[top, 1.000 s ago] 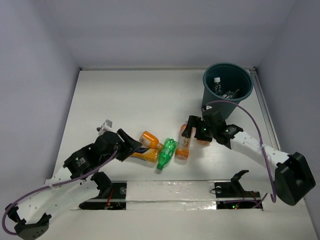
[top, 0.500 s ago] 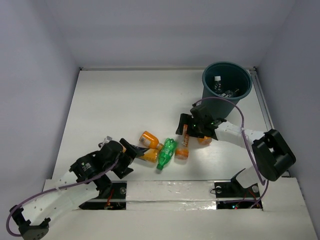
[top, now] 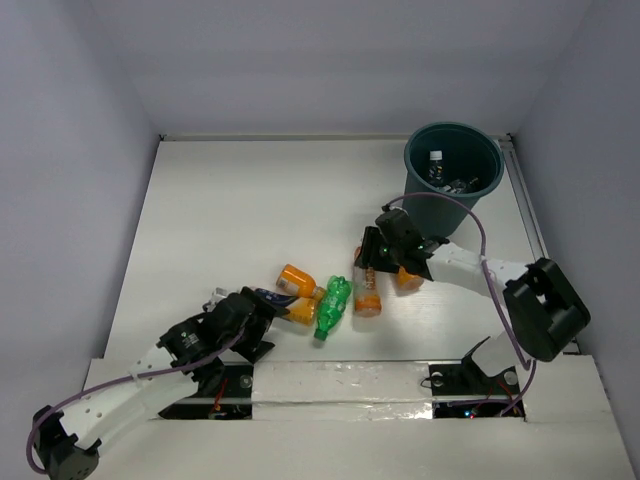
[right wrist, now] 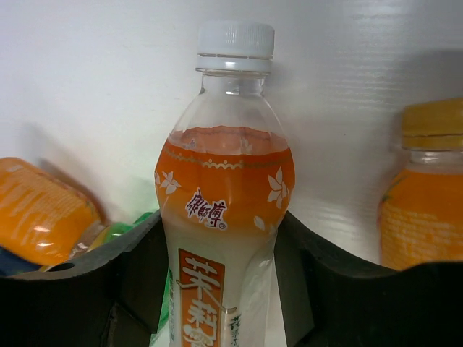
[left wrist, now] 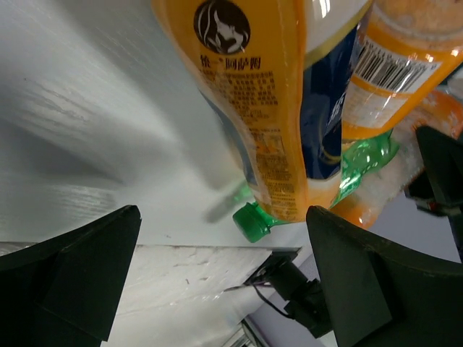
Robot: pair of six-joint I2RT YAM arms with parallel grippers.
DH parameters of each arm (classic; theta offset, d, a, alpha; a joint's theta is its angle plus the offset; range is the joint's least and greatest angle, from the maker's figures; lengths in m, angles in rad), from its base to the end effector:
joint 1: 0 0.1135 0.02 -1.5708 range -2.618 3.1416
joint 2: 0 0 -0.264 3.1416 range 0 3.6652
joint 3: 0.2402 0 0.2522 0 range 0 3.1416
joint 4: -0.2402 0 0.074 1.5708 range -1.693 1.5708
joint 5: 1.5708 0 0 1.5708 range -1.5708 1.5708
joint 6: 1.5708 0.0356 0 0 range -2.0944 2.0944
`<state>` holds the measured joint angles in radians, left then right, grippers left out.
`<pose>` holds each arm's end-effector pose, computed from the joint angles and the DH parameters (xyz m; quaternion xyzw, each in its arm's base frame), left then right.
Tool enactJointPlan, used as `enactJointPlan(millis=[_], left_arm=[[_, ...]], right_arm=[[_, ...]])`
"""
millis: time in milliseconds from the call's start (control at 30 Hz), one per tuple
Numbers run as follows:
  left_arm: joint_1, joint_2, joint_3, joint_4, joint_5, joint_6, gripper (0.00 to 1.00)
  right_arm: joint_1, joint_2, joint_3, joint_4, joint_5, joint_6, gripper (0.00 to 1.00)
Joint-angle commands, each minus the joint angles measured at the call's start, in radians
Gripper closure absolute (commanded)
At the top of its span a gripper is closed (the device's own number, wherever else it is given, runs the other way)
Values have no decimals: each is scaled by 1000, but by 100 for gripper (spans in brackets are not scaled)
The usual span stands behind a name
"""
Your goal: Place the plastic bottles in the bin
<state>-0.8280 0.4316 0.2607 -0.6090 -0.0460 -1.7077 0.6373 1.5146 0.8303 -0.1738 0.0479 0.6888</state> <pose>0.0754 -0.0797 0.1644 -0.4008 0.8310 -0.3613 0.1352 0.2458 0.1798 0.1858 0.0325 0.9364 0.1970 0.2887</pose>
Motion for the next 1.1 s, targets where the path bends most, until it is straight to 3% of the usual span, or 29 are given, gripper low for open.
enactJointPlan(millis=[0,167,333,467,600,767,900,1067], left_arm=[[13,-10,-14,57,-89,-92,1],[58,38,51,55,-156,-29,1],[141,177,136,87,-177,121,1],[249,239,144,130,-134,217,1],[312,248,147,144,-129,263,1],[322,277,118,155,-111,283,1],[322,263,88,153,-98,277,1],[322,257,51,187,-98,292,1]], right_arm=[[10,-118,50,-36,61,-12,49],[10,-347,127,-113,79,-63,51],[10,-445,383,-237,115,-156,50],[10,-416,605,-355,197,-248,50],[-65,-361,760,-386,323,-350,50],[-319,-288,917,-346,410,-411,50],[-432,-219,952,-302,552,-455,49],[-524,-90,938,-208,580,-456,48]])
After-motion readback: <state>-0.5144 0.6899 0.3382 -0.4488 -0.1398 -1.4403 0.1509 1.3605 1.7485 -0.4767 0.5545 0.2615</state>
